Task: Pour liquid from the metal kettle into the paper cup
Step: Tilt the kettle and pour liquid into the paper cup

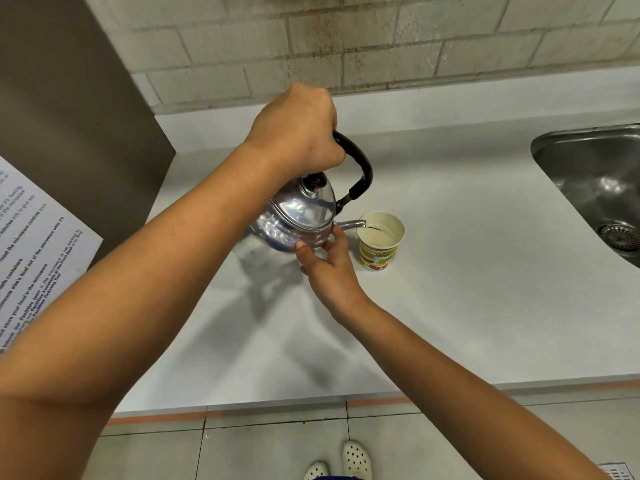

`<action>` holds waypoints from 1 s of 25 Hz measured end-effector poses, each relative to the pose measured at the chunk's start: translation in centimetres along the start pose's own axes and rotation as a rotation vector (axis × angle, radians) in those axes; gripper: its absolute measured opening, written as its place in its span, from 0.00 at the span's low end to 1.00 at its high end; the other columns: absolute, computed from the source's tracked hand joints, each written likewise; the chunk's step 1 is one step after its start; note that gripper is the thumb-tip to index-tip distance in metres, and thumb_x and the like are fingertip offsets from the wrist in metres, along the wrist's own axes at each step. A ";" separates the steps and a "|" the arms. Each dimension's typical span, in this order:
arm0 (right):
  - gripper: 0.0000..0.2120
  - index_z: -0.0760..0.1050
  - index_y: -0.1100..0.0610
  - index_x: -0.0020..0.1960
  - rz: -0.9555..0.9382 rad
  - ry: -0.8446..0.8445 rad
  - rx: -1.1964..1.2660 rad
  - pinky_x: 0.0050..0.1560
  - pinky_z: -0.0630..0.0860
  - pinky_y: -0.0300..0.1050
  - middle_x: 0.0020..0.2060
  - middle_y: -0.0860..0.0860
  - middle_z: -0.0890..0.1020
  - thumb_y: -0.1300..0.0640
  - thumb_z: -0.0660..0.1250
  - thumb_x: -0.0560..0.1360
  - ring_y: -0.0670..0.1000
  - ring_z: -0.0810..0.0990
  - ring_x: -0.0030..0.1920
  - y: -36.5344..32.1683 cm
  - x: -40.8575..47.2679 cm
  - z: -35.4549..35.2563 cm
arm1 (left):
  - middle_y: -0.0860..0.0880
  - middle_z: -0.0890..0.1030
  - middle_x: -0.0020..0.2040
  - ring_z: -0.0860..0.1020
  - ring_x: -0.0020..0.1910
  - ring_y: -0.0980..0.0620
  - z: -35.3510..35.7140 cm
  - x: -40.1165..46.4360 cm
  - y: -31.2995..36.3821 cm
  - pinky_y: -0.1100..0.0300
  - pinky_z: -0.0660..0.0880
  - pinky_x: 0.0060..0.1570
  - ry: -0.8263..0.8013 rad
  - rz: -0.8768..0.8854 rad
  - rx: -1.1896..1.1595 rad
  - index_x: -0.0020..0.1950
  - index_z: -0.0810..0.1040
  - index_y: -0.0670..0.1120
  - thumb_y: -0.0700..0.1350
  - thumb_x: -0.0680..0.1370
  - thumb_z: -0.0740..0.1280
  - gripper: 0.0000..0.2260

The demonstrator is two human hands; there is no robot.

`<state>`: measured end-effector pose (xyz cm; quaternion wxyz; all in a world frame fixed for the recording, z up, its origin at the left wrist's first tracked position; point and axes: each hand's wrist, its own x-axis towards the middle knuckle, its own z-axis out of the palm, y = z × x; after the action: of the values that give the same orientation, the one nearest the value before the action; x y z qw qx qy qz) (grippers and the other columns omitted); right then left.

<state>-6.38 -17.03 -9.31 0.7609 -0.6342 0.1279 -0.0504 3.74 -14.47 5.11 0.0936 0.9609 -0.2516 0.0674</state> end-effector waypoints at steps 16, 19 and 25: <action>0.21 0.60 0.51 0.61 0.000 -0.033 0.046 0.61 0.74 0.52 0.54 0.47 0.74 0.59 0.65 0.73 0.39 0.76 0.45 -0.3 -0.2 0.2 | 0.46 0.71 0.28 0.74 0.32 0.41 -0.3 -0.1 0.5 0.63 0.63 0.24 -0.001 0.055 0.085 0.38 0.81 0.39 0.41 0.67 0.67 0.07; 0.19 0.59 0.49 0.58 -0.008 -0.031 0.050 0.60 0.74 0.52 0.49 0.42 0.74 0.59 0.65 0.73 0.39 0.75 0.46 -0.4 -0.1 0.1 | 0.45 0.70 0.28 0.73 0.31 0.42 -0.3 0.0 0.6 0.64 0.62 0.24 0.006 0.062 0.089 0.38 0.81 0.38 0.41 0.67 0.66 0.07; 0.22 0.59 0.53 0.63 -0.004 -0.028 0.048 0.60 0.74 0.51 0.48 0.42 0.74 0.59 0.65 0.73 0.39 0.76 0.44 -0.5 -0.2 0.1 | 0.45 0.69 0.28 0.73 0.32 0.42 -0.5 0.0 0.9 0.64 0.62 0.24 0.007 0.068 0.096 0.38 0.80 0.38 0.41 0.67 0.66 0.07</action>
<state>-6.55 -17.01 -8.77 0.7775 -0.6166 0.1147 -0.0461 3.25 -15.11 5.70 0.0459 0.9550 -0.2804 0.0858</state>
